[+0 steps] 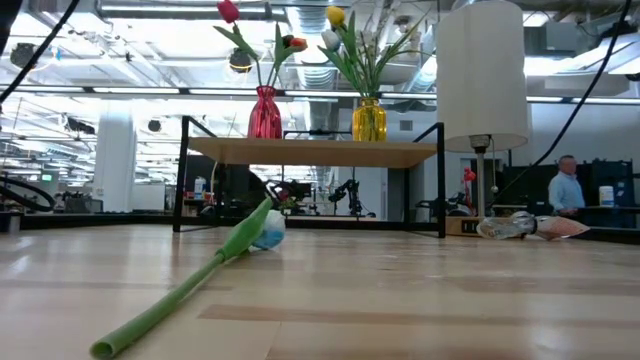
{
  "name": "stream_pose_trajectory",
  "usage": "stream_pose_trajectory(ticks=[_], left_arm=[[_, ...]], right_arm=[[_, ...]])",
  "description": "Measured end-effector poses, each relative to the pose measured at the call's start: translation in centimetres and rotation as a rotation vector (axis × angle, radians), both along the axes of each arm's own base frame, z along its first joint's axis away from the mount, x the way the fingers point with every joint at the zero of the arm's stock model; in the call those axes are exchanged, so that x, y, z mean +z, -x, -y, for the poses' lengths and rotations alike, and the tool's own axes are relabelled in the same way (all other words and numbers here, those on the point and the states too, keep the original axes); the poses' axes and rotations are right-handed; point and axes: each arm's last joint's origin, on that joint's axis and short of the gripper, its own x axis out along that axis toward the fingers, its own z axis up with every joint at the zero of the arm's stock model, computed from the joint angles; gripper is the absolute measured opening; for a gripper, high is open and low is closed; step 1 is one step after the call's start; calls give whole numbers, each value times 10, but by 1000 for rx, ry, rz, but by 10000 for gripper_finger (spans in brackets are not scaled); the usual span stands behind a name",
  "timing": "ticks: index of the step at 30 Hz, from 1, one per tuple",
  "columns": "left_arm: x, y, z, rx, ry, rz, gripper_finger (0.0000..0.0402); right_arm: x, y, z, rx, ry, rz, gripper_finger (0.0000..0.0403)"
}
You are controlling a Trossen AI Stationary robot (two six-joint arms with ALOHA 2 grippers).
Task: Pick and place flowers into a vace then onto a shelf
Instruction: Put the red tulip into the red flower vase
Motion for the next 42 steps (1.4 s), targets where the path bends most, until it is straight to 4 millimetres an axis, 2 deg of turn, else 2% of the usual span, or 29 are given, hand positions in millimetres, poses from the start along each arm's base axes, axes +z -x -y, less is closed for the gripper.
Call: stream_pose_trajectory(ticks=[4,12,17,20,26,30,33,37,42], left_arm=[[1,-5,-21,151,41,193,0],[1,-21,-79,508,19,231,0],[7,-22,-104,742,-24,275,0],[20,-18,-107,767,-23,350,0],[52,-9,-96,549,58,490,0],[68,2,-94,539,147,650,0],[73,7,-94,727,148,693,0],[70,7,-95,1113,76,607,0],[70,18,-87,1529,-142,478,0]], right_arm=[[0,-3,1,-17,2,4,118],[1,-3,2,-36,-1,20,118],[2,-4,2,-57,-2,36,118],[2,-4,2,-65,-7,46,118],[3,-4,1,-56,9,53,118],[3,-5,2,-58,14,55,118],[3,-6,2,-60,12,56,118],[4,-6,1,-69,-2,68,118],[9,-8,-1,-63,3,125,118]])
